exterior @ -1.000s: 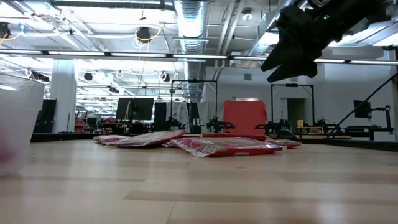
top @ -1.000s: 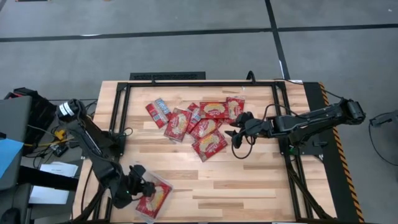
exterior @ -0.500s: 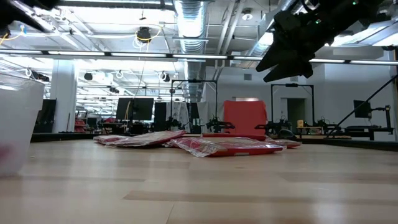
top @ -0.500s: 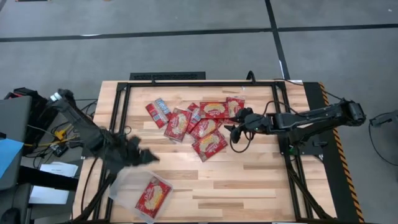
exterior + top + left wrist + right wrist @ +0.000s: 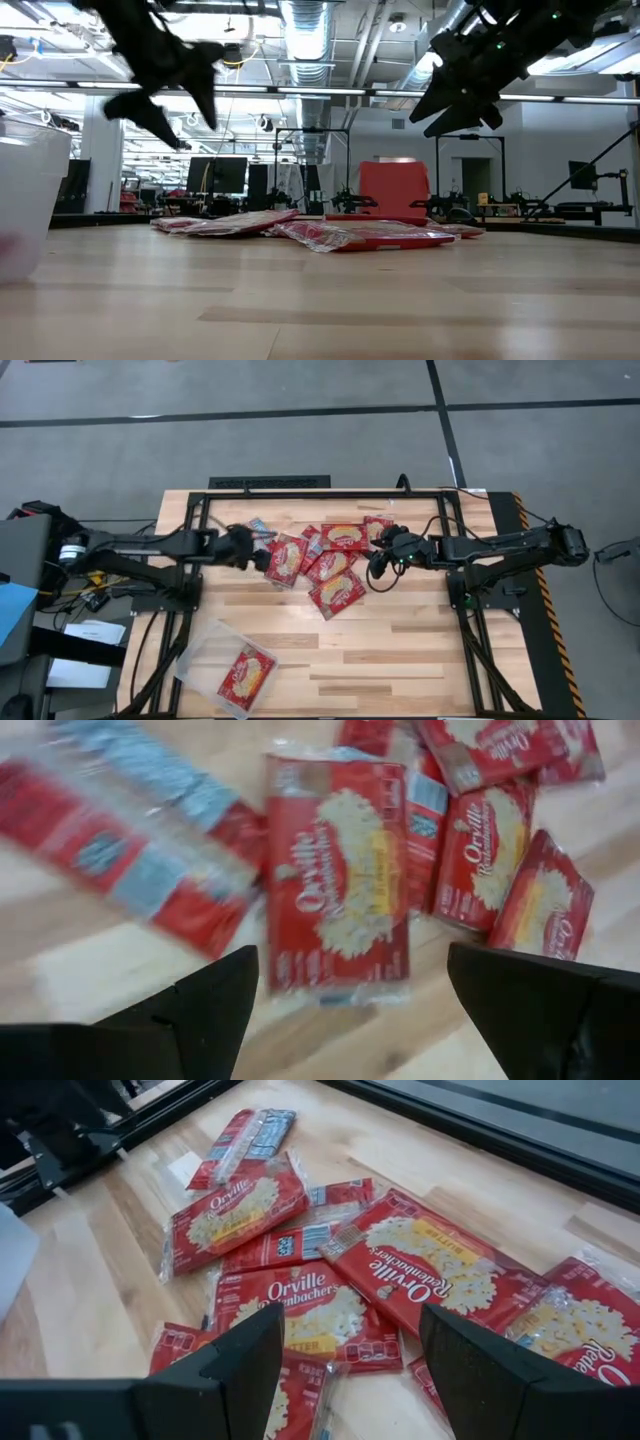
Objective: Sort popcorn bags into baskets
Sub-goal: Put the red popcorn bag into the transparent bin
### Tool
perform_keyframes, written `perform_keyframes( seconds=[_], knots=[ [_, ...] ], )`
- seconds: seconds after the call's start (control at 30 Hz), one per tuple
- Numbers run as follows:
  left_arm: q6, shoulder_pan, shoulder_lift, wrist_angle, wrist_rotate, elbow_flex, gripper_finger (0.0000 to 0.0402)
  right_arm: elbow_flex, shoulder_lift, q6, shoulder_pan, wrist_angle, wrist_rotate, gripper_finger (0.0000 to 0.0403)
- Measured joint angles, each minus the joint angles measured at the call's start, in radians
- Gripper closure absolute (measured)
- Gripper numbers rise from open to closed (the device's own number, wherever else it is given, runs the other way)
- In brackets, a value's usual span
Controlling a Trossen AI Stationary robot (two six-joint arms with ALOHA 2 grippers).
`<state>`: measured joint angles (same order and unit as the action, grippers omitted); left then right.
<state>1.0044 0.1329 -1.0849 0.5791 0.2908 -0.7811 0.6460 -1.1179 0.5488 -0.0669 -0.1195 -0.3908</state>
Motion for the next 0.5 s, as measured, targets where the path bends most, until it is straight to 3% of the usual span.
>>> perform_keyframes(
  seconds=[0.17, 0.5],
  knots=[
    [-0.150, 0.084, -0.167, -0.120, -0.089, 0.000, 0.0088, 0.000, 0.000, 0.000, -0.001, 0.000, 0.000, 0.0143],
    [-0.227, 0.118, -0.418, -0.184, -0.185, 0.000, 0.0088, 0.000, 0.000, 0.001, 0.002, -0.002, 0.000, 0.0143]
  ],
)
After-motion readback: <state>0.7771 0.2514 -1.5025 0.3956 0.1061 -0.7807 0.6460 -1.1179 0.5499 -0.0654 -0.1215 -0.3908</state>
